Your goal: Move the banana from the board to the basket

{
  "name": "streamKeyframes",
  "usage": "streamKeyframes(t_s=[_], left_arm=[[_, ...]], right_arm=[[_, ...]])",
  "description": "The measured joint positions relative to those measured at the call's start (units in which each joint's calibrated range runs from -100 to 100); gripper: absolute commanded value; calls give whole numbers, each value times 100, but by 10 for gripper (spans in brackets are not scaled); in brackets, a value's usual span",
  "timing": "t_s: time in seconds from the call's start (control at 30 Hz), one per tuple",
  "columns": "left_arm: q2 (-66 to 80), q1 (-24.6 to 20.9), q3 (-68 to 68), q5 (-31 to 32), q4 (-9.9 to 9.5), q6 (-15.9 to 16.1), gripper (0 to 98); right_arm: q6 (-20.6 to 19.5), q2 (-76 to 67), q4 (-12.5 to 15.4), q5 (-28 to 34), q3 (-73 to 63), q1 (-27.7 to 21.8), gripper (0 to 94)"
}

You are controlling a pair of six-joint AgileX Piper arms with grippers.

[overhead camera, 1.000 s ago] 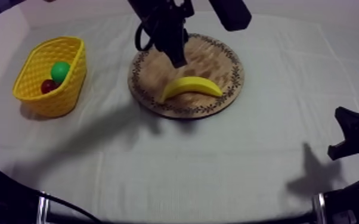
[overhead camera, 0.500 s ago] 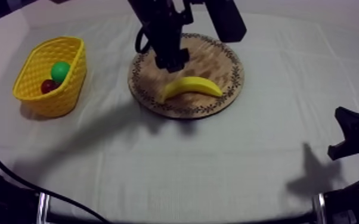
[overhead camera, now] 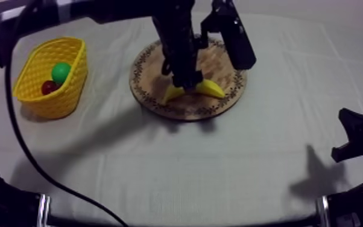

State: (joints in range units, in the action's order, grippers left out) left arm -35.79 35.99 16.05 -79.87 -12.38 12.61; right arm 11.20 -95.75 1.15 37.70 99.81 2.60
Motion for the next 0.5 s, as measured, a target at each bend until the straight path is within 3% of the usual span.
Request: streamKeyframes(t_s=[0.27, 0.5], left_arm=[[-819, -46, 335, 601, -95, -23, 751], [-1419, -84, 564, 1068, -400, -158, 737]], right_arm=[[0, 0, 0, 7, 0, 0, 3], [0, 0, 0, 7, 0, 0, 3]])
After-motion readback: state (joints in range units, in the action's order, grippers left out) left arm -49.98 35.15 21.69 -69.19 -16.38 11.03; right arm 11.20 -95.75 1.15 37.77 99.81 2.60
